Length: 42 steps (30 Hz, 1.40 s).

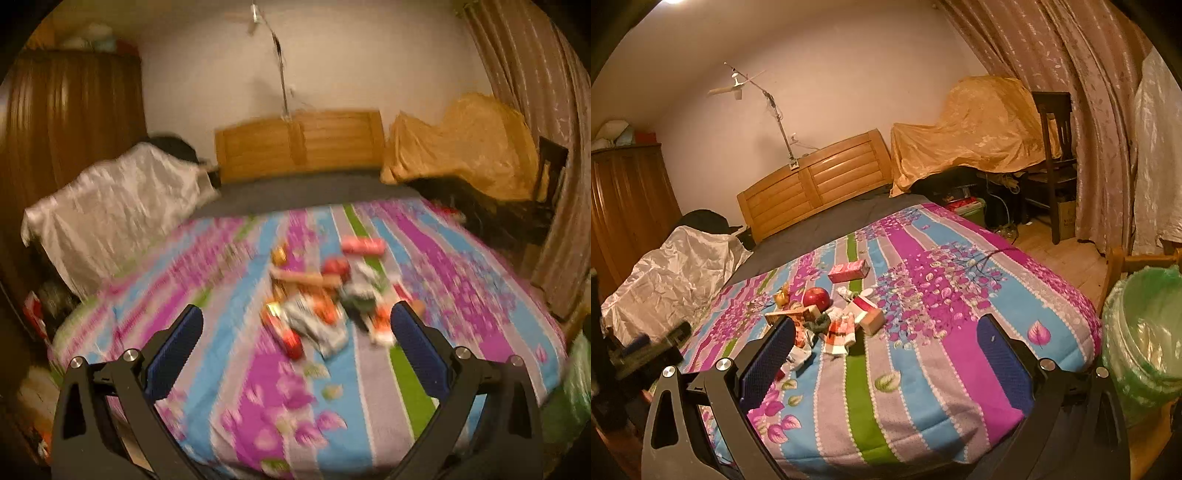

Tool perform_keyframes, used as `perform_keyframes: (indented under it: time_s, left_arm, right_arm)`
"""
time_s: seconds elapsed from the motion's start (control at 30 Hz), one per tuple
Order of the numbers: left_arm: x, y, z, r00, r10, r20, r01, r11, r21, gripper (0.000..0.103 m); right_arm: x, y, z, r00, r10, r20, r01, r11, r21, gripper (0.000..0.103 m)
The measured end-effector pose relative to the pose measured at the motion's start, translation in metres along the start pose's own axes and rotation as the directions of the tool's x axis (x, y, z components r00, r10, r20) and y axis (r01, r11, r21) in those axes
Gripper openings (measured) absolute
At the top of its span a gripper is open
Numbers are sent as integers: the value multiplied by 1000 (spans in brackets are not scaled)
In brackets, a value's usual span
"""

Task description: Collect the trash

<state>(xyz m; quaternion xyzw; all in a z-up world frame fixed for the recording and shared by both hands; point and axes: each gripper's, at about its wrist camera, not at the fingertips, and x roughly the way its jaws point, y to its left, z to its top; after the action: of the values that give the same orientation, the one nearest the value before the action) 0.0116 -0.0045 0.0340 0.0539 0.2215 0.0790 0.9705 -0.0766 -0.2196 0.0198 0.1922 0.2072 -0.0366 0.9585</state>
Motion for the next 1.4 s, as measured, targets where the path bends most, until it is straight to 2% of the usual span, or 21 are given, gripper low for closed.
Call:
perform_keyframes:
  time_s: [0.13,0.2,0.33,0.7,0.9,0.97,1.03,1.1,1.13,1.23,1.33,1.4]
  left_arm:
    - [-21,9,41,992,33,122,-30,999,-32,98]
    - [-37,15,59,981,48,190,-36,997,-64,98]
    - [-52,20,78,961,71,266,-48,994,-94,98]
    - [-47,26,87,949,106,296,-75,991,-114,98]
    - [-35,27,86,956,104,275,-74,990,-117,98]
    - [-22,31,81,966,87,243,-60,991,-119,98]
    - [1,38,70,983,60,171,-40,992,-119,98]
    - [34,53,48,998,32,50,-25,990,-136,98]
    - [48,62,36,1000,29,-9,-30,988,-153,98]
    - [86,87,-10,984,33,-173,-67,979,-195,98]
    - [110,102,-53,953,58,-299,-120,973,-194,98]
    - [120,105,-81,927,85,-366,-153,975,-162,98]
  right_arm:
    - [2,19,24,997,13,74,-9,998,-61,98]
    - [3,28,33,995,20,98,-10,995,-98,98]
    - [9,45,44,992,19,127,3,985,-173,98]
    - [46,73,42,996,47,78,-28,972,-232,98]
    - [67,75,36,998,43,42,-32,972,-232,98]
    - [75,74,32,999,36,25,-30,972,-232,98]
    - [88,69,27,1000,24,-9,-25,976,-217,98]
    - [102,62,21,999,3,-39,-11,979,-205,98]
    - [109,57,17,998,-14,-57,2,979,-205,98]
    - [133,47,1,991,-45,-123,19,977,-210,98]
    - [153,40,-19,981,-69,-183,26,974,-225,98]
    - [167,38,-32,971,-72,-229,17,973,-232,98]
